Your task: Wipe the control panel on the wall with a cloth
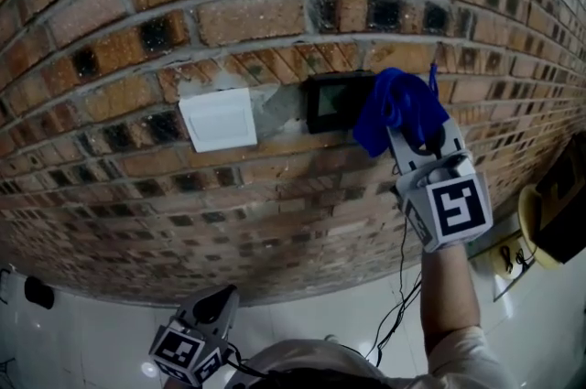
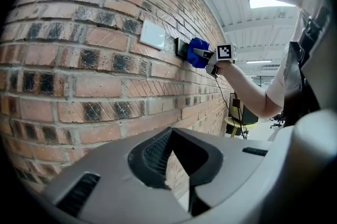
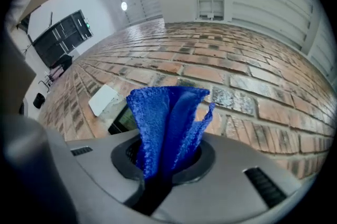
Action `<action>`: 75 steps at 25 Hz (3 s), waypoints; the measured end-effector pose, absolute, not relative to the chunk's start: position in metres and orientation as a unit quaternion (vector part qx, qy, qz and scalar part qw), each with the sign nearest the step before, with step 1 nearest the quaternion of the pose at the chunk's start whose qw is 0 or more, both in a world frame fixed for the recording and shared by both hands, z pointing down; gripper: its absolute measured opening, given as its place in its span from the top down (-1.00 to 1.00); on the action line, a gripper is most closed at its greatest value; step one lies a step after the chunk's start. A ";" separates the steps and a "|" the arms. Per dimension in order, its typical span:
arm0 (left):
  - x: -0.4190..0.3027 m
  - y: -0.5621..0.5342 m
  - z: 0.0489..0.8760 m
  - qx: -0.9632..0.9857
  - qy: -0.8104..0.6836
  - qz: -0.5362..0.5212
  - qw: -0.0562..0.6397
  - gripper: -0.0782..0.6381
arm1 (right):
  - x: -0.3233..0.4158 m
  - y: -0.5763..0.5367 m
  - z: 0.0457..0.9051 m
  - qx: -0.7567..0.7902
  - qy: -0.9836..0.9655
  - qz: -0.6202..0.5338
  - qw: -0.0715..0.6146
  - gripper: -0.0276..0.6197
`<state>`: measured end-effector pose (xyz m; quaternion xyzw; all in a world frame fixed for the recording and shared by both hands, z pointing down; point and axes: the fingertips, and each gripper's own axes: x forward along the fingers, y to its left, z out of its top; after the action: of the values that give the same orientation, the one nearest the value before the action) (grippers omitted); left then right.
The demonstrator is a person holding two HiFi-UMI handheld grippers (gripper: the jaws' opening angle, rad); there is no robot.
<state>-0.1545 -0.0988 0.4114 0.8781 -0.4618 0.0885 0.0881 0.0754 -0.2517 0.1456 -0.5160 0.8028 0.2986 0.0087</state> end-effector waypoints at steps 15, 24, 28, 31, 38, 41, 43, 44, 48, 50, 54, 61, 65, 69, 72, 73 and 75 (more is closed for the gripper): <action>-0.156 -0.099 0.411 0.877 -0.464 0.086 0.091 0.78 | 0.064 -0.229 0.136 -0.505 0.807 0.304 0.030 0.64; -0.165 -0.089 0.411 0.872 -0.474 0.082 0.089 0.78 | -0.032 -0.234 0.151 -0.430 0.853 0.297 0.007 0.64; -0.169 -0.088 0.412 0.869 -0.478 0.081 0.094 0.78 | -0.021 -0.234 0.148 -0.437 0.851 0.290 0.016 0.64; -0.166 -0.090 0.414 0.872 -0.474 0.084 0.092 0.78 | 0.003 -0.239 0.149 -0.460 0.841 0.285 0.012 0.64; -0.150 -0.095 0.414 0.879 -0.459 0.089 0.091 0.78 | 0.071 -0.249 0.145 -0.505 0.808 0.305 0.004 0.64; -0.146 -0.097 0.416 0.881 -0.456 0.089 0.090 0.78 | 0.105 -0.263 0.152 -0.538 0.792 0.288 -0.002 0.64; -0.143 -0.097 0.416 0.881 -0.455 0.091 0.090 0.78 | 0.120 -0.272 0.157 -0.546 0.791 0.274 0.001 0.64; -0.143 -0.097 0.415 0.881 -0.455 0.091 0.091 0.78 | 0.123 -0.274 0.158 -0.546 0.794 0.269 0.004 0.63; -0.144 -0.097 0.415 0.880 -0.457 0.089 0.091 0.78 | 0.112 -0.260 0.151 -0.540 0.794 0.277 0.013 0.64; -0.145 -0.097 0.415 0.880 -0.458 0.087 0.091 0.78 | 0.090 -0.244 0.145 -0.520 0.804 0.290 0.024 0.64; -0.150 -0.094 0.415 0.878 -0.462 0.085 0.091 0.78 | 0.031 -0.228 0.145 -0.461 0.837 0.292 0.027 0.64; -0.162 -0.087 0.414 0.871 -0.476 0.082 0.092 0.78 | -0.026 -0.235 0.152 -0.421 0.859 0.290 0.018 0.64; -0.166 -0.087 0.415 0.868 -0.480 0.082 0.093 0.78 | -0.002 -0.237 0.151 -0.445 0.850 0.281 0.022 0.64; -0.162 -0.088 0.415 0.871 -0.475 0.086 0.095 0.78 | 0.048 -0.246 0.148 -0.476 0.828 0.296 0.019 0.64; -0.157 -0.090 0.414 0.874 -0.469 0.089 0.093 0.78 | 0.085 -0.255 0.150 -0.512 0.809 0.288 0.016 0.64; -0.155 -0.091 0.414 0.875 -0.467 0.090 0.092 0.78 | 0.096 -0.259 0.153 -0.524 0.803 0.283 0.014 0.64; -0.152 -0.092 0.414 0.877 -0.462 0.091 0.091 0.78 | 0.110 -0.268 0.160 -0.536 0.800 0.270 0.009 0.64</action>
<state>-0.1520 -0.0918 0.4138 0.8775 -0.4620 0.0913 0.0912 0.1095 -0.2681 0.1597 -0.5360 0.7997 0.2704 0.0093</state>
